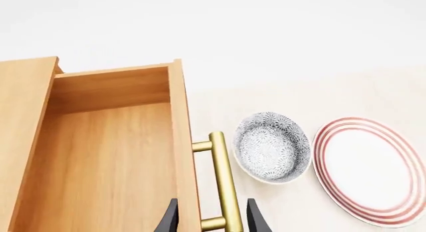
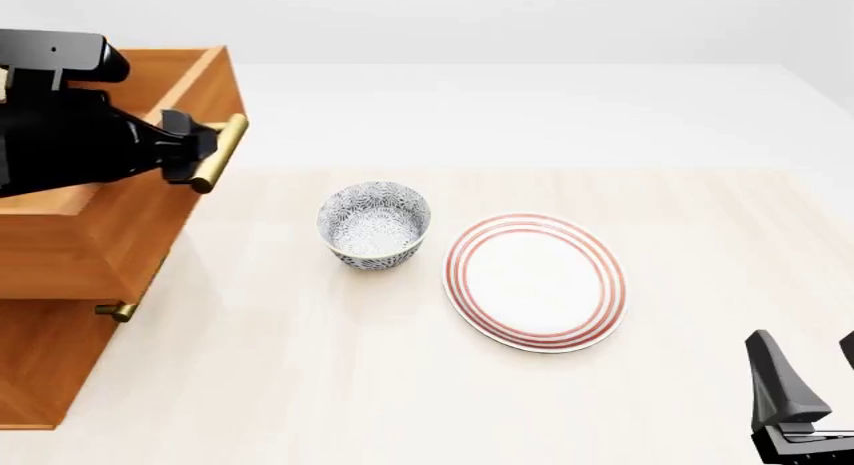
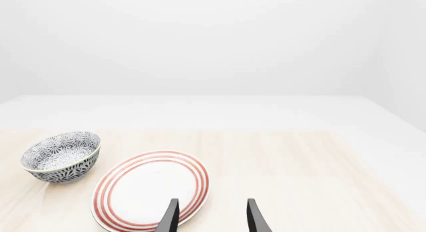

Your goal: Open the top drawer of the cabinet.

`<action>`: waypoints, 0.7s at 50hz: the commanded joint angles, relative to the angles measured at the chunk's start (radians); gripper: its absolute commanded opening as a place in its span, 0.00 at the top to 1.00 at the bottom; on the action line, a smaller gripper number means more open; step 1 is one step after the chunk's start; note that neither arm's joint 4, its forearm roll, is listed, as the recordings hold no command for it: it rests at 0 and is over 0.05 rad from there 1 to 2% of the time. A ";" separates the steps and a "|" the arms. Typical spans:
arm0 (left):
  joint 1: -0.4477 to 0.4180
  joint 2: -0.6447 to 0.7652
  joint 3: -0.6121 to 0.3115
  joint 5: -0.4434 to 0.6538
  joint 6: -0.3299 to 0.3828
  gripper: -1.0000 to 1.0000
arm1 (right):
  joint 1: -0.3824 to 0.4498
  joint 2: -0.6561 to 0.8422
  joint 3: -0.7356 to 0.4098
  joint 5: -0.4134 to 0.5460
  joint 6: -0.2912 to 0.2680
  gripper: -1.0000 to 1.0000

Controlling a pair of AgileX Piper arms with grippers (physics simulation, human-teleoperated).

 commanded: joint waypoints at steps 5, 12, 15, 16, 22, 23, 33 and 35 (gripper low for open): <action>-0.049 0.000 -0.006 0.005 0.013 0.00 | 0.000 -0.002 0.000 0.002 0.000 0.00; -0.059 0.001 -0.005 0.010 0.014 0.00 | 0.000 -0.002 0.000 0.002 0.000 0.00; -0.103 0.003 -0.008 0.005 -0.016 0.00 | 0.000 -0.002 0.000 0.002 0.000 0.00; -0.102 0.005 -0.009 0.007 -0.014 0.00 | 0.000 -0.002 0.000 0.002 0.000 0.00; -0.133 0.001 -0.005 0.003 -0.033 0.00 | -0.001 -0.002 0.000 0.002 0.001 0.00; -0.133 0.000 -0.004 0.004 -0.032 0.00 | 0.000 -0.002 0.000 0.002 0.000 0.00; -0.166 0.000 -0.002 0.004 -0.036 0.00 | 0.000 -0.002 0.000 0.002 0.000 0.00; -0.166 0.000 -0.002 0.005 -0.037 0.00 | 0.000 -0.002 0.000 0.002 0.000 0.00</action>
